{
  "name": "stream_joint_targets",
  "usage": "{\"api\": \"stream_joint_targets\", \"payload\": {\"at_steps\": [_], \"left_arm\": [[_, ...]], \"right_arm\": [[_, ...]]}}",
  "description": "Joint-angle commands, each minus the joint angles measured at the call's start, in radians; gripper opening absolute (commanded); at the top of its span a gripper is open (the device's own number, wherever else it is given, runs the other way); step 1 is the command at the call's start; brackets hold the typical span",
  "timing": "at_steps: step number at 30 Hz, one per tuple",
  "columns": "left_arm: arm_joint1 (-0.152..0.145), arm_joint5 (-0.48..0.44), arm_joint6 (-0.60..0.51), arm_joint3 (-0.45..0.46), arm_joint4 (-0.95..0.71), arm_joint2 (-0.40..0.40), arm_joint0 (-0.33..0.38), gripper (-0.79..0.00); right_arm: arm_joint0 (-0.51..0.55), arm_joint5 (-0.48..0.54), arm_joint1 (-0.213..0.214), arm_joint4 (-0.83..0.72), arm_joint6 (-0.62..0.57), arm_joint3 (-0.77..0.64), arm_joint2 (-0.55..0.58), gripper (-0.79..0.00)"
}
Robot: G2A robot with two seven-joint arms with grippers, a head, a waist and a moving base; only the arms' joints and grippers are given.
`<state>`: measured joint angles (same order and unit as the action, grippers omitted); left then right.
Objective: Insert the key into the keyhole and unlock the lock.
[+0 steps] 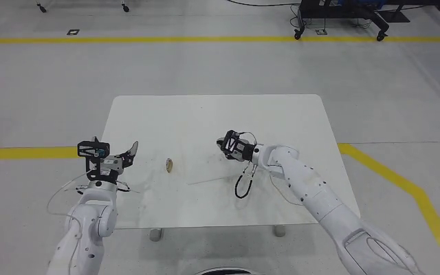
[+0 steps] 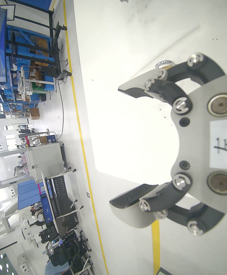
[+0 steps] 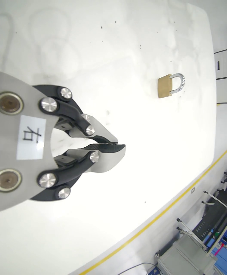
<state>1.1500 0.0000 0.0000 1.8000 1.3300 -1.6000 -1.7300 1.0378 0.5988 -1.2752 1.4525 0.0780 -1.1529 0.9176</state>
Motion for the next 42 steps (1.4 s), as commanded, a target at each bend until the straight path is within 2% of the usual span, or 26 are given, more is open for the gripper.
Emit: {"api": "stream_joint_targets", "payload": {"at_steps": [1,7,11,26,29,32,35,42], "left_arm": [[0.000,0.000,0.000,0.000,0.000,0.000,0.000,0.000],[0.000,0.000,0.000,0.000,0.000,0.000,0.000,0.000],[0.000,0.000,0.000,0.000,0.000,0.000,0.000,0.000],[0.000,-0.001,0.002,0.001,-0.004,0.000,0.001,0.000],[0.007,-0.081,0.024,0.020,-0.183,0.004,-0.008,0.000],[0.008,-0.264,-0.025,0.017,-0.467,-0.016,-0.016,0.000],[0.006,-0.427,-0.132,-0.016,-0.777,-0.038,-0.009,0.000],[0.006,-0.427,-0.132,-0.016,-0.777,-0.038,-0.009,0.000]], "right_arm": [[0.042,0.010,0.017,-0.016,0.015,-0.057,0.051,-0.785],[0.153,0.146,0.054,-0.220,0.067,-0.150,0.202,-0.785],[0.177,0.301,0.070,-0.388,0.072,-0.108,0.269,-0.785],[0.174,0.310,0.071,-0.400,0.064,-0.103,0.272,-0.785],[0.180,0.319,0.069,-0.414,0.062,-0.102,0.260,-0.785],[0.150,0.255,0.056,-0.441,0.027,-0.050,0.223,-0.785],[0.102,0.209,0.036,-0.470,0.018,0.005,0.170,-0.785],[0.076,0.185,0.029,-0.470,0.020,0.034,0.153,-0.785]]}}
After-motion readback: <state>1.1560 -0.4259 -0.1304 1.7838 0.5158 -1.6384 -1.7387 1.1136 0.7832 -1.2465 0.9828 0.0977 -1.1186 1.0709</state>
